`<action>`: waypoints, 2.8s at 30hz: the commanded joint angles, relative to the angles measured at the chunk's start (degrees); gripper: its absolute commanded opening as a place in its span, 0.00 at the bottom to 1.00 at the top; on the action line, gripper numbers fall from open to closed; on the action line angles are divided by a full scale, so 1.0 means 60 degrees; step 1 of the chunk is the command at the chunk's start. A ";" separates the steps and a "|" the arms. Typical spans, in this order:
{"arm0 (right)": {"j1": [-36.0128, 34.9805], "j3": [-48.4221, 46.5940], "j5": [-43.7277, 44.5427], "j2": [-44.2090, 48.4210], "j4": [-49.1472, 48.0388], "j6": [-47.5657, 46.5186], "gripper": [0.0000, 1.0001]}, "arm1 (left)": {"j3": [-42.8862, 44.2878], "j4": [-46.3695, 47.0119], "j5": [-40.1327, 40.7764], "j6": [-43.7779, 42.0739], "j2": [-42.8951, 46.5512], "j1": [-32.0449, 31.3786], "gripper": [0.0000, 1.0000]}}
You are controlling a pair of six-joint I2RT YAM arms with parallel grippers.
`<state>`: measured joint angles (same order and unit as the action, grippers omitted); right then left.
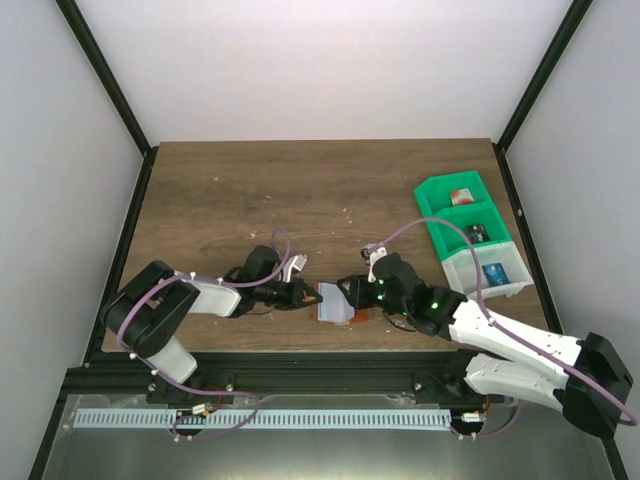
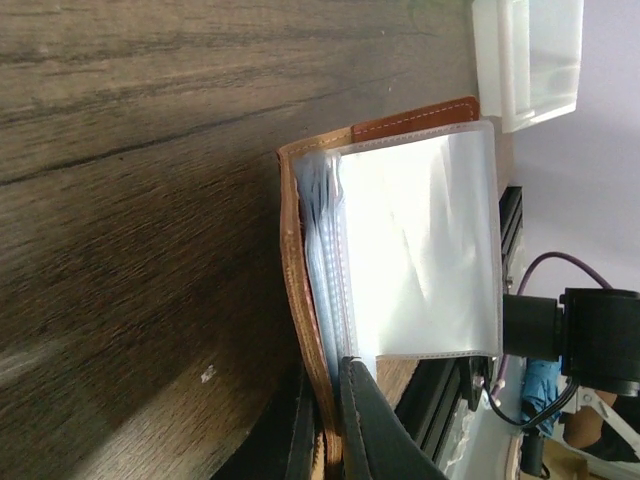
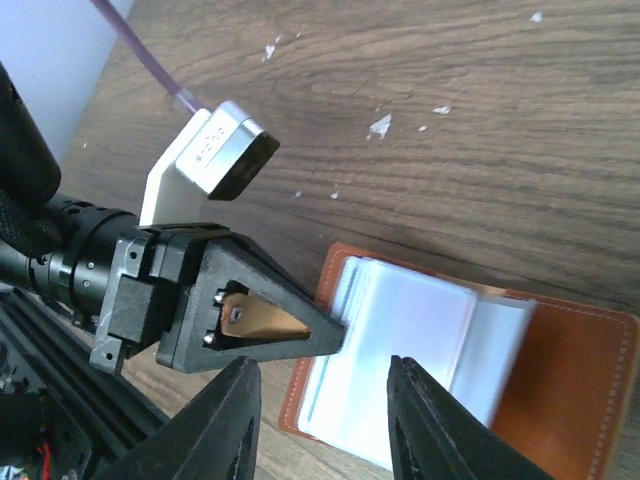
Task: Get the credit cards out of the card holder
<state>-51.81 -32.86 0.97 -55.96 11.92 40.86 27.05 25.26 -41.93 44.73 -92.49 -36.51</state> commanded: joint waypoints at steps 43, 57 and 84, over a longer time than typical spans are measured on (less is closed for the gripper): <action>-0.0901 -0.0275 -0.0021 -0.4377 -0.0942 0.0078 0.56 | -0.0352 0.0288 0.0487 0.0339 0.0216 -0.0191 0.00; -0.0908 -0.0266 0.0723 -0.3977 -0.0189 0.0111 0.51 | -0.0448 0.0208 0.0572 0.0308 0.0282 -0.0195 0.00; -0.1294 -0.0958 0.0543 -0.4252 -0.0028 0.0331 0.74 | -0.0408 0.0152 0.0748 0.0469 0.0385 -0.0413 0.00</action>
<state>-59.02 -37.06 4.08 -80.47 13.28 42.54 24.95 26.46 -38.37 47.83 -91.09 -38.50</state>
